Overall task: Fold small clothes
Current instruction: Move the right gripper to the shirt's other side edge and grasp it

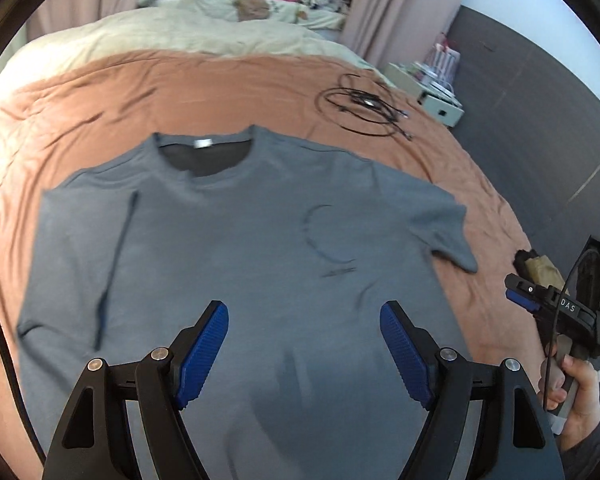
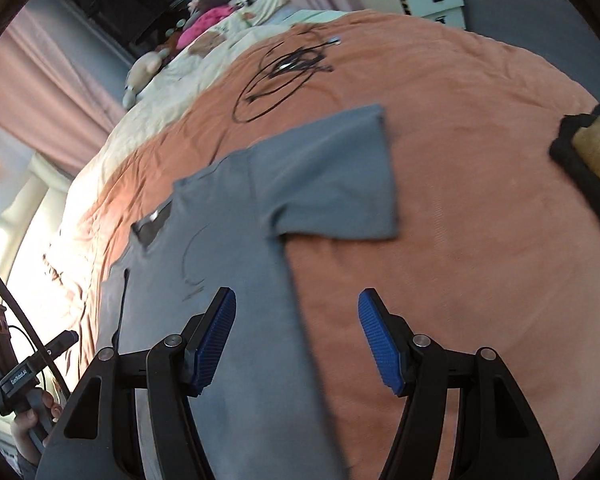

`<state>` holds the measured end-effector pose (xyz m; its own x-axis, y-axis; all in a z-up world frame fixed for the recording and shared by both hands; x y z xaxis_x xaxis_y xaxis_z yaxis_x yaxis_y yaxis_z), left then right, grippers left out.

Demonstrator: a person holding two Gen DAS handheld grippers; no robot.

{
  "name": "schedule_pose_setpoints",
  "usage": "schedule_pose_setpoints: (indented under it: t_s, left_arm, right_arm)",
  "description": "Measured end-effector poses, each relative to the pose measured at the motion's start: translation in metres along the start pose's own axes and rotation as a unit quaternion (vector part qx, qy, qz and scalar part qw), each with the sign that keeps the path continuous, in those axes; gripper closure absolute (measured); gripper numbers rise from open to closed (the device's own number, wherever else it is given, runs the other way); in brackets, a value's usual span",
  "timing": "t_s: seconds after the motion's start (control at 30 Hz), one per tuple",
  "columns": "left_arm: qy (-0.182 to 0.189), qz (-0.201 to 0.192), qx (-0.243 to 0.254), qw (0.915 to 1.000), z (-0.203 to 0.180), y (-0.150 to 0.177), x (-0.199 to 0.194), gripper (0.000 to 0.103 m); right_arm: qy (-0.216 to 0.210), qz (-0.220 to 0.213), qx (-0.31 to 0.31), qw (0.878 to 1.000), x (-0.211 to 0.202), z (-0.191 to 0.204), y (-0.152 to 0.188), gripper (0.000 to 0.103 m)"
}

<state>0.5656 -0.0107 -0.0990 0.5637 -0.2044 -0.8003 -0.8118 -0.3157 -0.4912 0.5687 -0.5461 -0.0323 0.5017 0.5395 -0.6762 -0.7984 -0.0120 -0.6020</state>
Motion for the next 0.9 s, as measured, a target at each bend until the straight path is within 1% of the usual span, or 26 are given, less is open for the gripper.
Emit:
schedule_pose_setpoints:
  t_s: [0.07, 0.17, 0.27, 0.33, 0.47, 0.53, 0.67, 0.7, 0.73, 0.77, 0.83, 0.9]
  left_arm:
    - [0.006, 0.006, 0.011, 0.9999, -0.014, -0.002, 0.01, 0.023]
    - [0.014, 0.013, 0.022, 0.9996, -0.033, -0.004, 0.026, 0.025]
    - [0.024, 0.023, 0.028, 0.9991, -0.05, -0.006, 0.044, 0.032]
    - [0.028, 0.029, 0.03, 0.9987, -0.058, -0.008, 0.056, 0.039]
    - [0.035, 0.041, 0.029, 0.9981, -0.073, -0.011, 0.083, 0.046]
    - [0.041, 0.049, 0.029, 0.9976, -0.08, -0.013, 0.096, 0.052]
    - [0.045, 0.06, 0.032, 0.9966, -0.089, -0.017, 0.122, 0.057]
    - [0.046, 0.062, 0.033, 0.9965, -0.09, -0.018, 0.127, 0.06]
    - [0.048, 0.066, 0.033, 0.9961, -0.092, -0.02, 0.134, 0.063]
    - [0.05, 0.069, 0.033, 0.9958, -0.094, -0.02, 0.14, 0.064]
    - [0.054, 0.076, 0.03, 0.9952, -0.098, -0.022, 0.154, 0.066]
    - [0.061, 0.079, 0.028, 0.9946, -0.101, -0.024, 0.165, 0.067]
  right_arm:
    - [0.003, -0.004, 0.007, 1.0, -0.001, -0.007, -0.001, 0.042]
    - [0.0, -0.004, 0.021, 1.0, 0.0, -0.024, -0.004, 0.049]
    - [-0.009, -0.001, 0.045, 0.999, 0.009, -0.038, -0.009, 0.056]
    - [-0.014, 0.0, 0.057, 0.998, 0.016, -0.045, -0.011, 0.057]
    - [-0.034, 0.004, 0.079, 0.996, 0.033, -0.058, -0.017, 0.062]
    - [-0.044, 0.007, 0.09, 0.995, 0.043, -0.061, -0.02, 0.063]
    - [-0.059, 0.012, 0.101, 0.993, 0.065, -0.067, -0.03, 0.063]
    - [-0.058, 0.014, 0.102, 0.993, 0.069, -0.071, -0.032, 0.063]
    - [-0.055, 0.019, 0.101, 0.993, 0.076, -0.073, -0.034, 0.065]
    - [-0.055, 0.021, 0.101, 0.993, 0.079, -0.078, -0.035, 0.07]
    - [-0.056, 0.023, 0.101, 0.993, 0.087, -0.08, -0.041, 0.07]
    - [-0.062, 0.02, 0.104, 0.992, 0.092, -0.084, -0.046, 0.07]
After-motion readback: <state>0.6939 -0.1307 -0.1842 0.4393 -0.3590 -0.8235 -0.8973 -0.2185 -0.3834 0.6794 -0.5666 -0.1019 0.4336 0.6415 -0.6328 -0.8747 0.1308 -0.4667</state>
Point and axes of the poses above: each gripper's, at about its wrist camera, not at the fingertips, and x roughly the way its jaws point, z to its left, y to its underside, the point moved 7 cm from there along x, roughly the way its jaws point, and after that the axes turned 9 degrees about -x, right-handed, at the moved point
